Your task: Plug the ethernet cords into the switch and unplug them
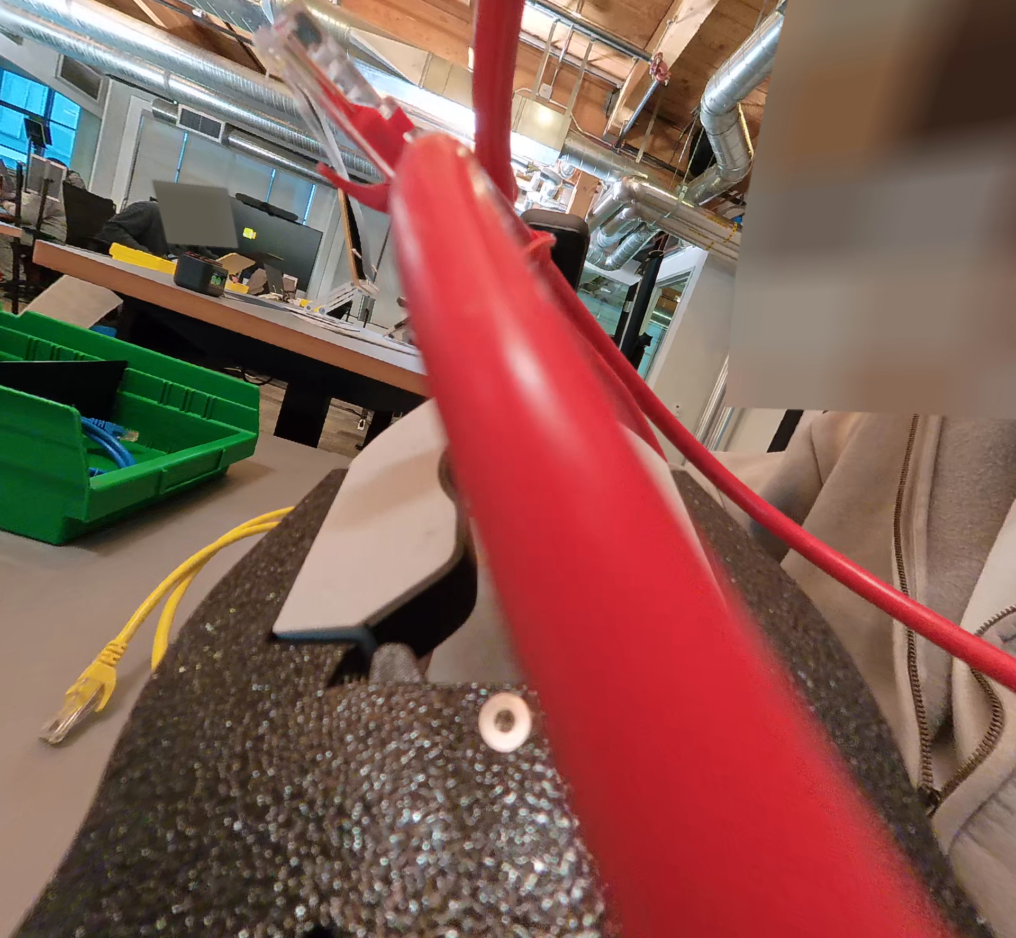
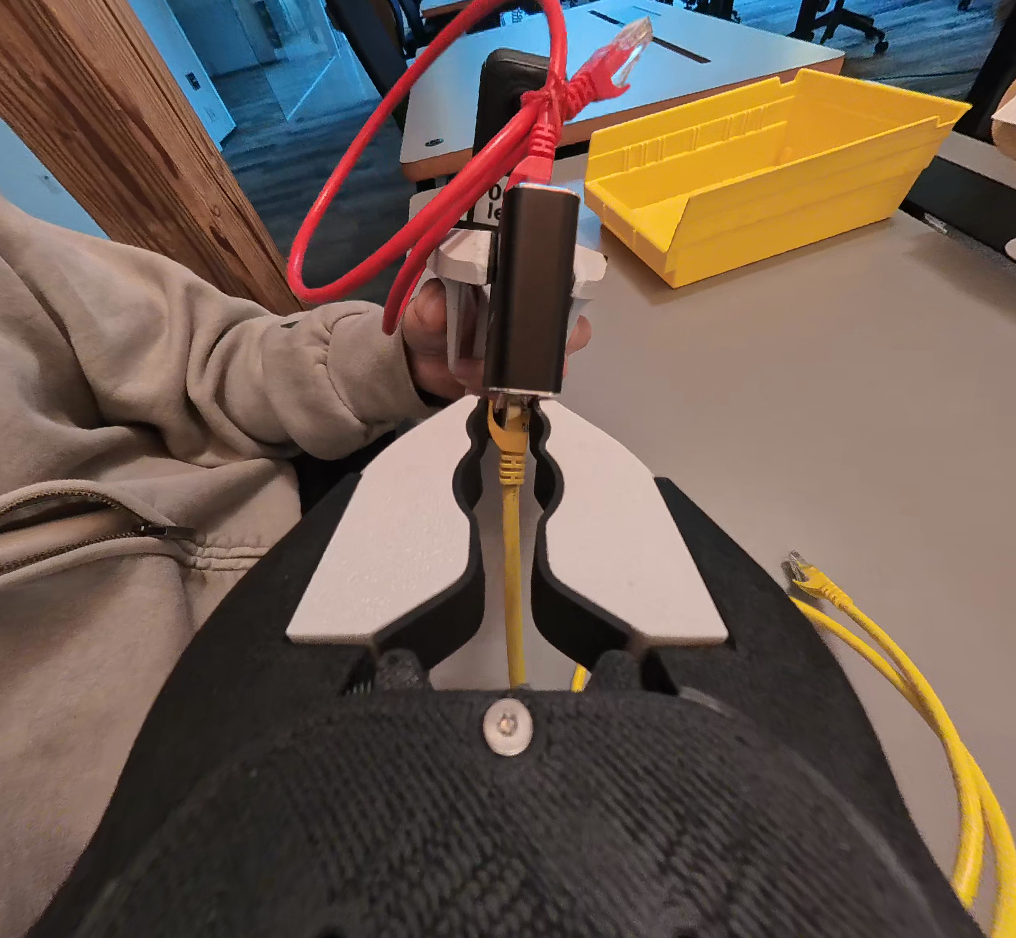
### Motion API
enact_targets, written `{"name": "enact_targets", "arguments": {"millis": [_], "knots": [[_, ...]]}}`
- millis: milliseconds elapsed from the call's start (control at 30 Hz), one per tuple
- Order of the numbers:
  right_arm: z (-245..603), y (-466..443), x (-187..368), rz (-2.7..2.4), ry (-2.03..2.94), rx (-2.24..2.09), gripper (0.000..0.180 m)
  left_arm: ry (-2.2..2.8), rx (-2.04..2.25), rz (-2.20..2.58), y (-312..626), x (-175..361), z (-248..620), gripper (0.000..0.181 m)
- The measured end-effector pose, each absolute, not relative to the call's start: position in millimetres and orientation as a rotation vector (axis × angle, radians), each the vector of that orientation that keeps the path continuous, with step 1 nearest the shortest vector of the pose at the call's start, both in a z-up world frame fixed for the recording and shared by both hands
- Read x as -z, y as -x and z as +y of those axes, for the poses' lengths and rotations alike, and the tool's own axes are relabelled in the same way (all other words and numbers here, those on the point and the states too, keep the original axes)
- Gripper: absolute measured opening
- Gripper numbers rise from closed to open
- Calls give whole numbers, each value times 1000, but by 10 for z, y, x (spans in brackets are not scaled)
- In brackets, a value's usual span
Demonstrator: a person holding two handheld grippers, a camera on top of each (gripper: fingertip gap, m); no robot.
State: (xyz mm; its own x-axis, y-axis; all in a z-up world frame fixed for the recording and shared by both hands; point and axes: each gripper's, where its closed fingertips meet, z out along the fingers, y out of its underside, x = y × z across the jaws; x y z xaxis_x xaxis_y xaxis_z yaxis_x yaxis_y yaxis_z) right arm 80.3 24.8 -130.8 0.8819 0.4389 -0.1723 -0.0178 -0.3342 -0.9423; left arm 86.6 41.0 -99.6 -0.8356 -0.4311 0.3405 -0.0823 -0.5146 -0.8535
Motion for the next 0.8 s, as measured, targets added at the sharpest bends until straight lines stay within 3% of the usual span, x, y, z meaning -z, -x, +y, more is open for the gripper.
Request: {"name": "enact_targets", "arguments": {"millis": [167, 400, 800], "knots": [[265, -804, 1351, -313, 1863, -465, 15, 777, 2414, 1443, -865, 1014, 421, 22], [269, -792, 1602, -155, 1802, -826, 15, 780, 2224, 1611, -887, 1234, 393, 25], [306, -917, 1729, -172, 1906, -757, 15, 903, 2198, 1602, -986, 1375, 445, 26]]}}
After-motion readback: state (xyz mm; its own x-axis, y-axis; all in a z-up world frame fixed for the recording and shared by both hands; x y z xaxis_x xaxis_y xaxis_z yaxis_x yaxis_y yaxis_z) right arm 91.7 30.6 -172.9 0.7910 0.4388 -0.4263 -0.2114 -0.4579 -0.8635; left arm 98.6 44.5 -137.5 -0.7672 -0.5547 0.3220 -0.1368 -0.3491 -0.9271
